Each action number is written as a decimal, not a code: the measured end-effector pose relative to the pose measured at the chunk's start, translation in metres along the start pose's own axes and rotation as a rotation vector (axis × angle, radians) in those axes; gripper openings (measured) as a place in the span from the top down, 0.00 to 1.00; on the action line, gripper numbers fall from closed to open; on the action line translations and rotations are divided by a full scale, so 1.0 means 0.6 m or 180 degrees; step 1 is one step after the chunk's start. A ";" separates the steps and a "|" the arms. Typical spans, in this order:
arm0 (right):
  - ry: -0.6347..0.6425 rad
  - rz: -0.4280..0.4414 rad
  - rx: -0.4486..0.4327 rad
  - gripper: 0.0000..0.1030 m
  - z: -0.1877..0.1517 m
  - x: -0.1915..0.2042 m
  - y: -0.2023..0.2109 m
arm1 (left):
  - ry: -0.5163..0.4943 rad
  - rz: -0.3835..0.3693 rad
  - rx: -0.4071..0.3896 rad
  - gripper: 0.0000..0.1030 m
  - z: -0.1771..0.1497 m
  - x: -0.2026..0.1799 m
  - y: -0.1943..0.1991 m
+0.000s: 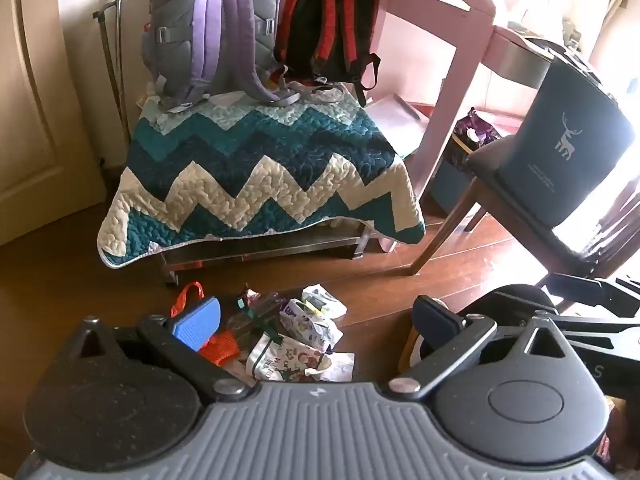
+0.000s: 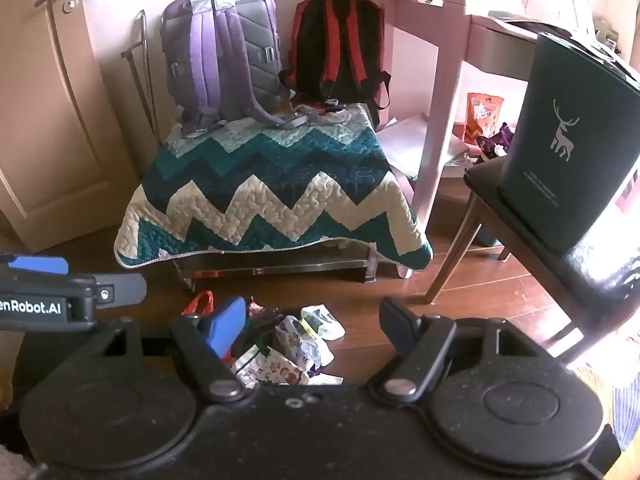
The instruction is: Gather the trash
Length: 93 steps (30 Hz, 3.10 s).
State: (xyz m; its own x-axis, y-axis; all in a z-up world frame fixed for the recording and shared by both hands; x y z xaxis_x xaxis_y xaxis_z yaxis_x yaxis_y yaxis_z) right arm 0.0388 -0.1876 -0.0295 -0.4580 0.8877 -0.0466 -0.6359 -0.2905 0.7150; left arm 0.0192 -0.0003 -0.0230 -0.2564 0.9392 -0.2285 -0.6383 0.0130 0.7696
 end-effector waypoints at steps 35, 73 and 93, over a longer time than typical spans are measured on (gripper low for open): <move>-0.0046 -0.0026 -0.0051 0.28 -0.008 -0.005 0.002 | -0.0197 -0.0022 0.0031 0.00 -0.011 -0.017 -0.007; -0.0062 -0.0008 -0.0013 0.29 -0.009 -0.007 -0.003 | -0.0177 -0.0014 0.0066 0.00 -0.023 -0.002 -0.014; 0.0138 0.0020 0.0162 0.29 0.012 -0.004 -0.067 | -0.0130 -0.0020 0.0172 0.00 0.009 0.006 -0.074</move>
State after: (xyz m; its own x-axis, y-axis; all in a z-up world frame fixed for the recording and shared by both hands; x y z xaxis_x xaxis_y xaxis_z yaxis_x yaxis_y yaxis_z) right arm 0.0702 -0.1753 -0.0531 -0.4892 0.8692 -0.0714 -0.6009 -0.2766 0.7500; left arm 0.0505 0.0046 -0.0546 -0.2221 0.9522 -0.2097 -0.5994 0.0363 0.7997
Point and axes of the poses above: each gripper's, at about its wrist camera, not at the fingertips, and y roughly against the way its jaws point, x to its left, z to its top, the point moved 3 cm from there along -y, roughly the way its jaws point, and after that the axes turned 8 degrees about y, right-handed, at the moved point
